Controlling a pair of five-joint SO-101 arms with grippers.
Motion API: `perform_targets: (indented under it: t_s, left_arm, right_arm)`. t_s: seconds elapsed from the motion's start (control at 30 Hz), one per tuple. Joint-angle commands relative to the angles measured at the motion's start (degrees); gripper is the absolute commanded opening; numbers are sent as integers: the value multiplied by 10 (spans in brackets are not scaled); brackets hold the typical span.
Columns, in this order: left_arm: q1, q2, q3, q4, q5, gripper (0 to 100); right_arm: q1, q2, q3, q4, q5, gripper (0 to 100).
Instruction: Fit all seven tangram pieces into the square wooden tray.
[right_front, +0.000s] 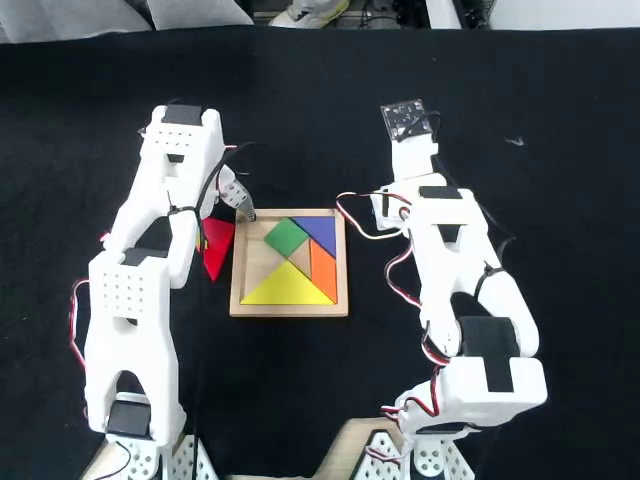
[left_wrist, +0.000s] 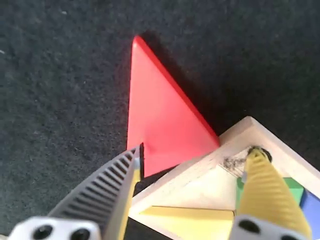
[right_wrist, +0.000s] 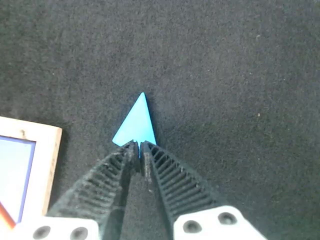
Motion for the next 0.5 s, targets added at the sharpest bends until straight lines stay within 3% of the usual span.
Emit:
perform_targets:
  t_s: [0.0,0.23,0.47]
  left_arm:
    - [-37,-29,5,10,-4,321]
    - [-33,-96,41,5,-22,321]
    - [-18,-65,74,-57,-21,321]
  right_arm:
    - [-12,-1,-22,-11,4,12]
    - [-12,-1,-22,-11,4,12]
    - [-12,-1,-21,-11,4,12]
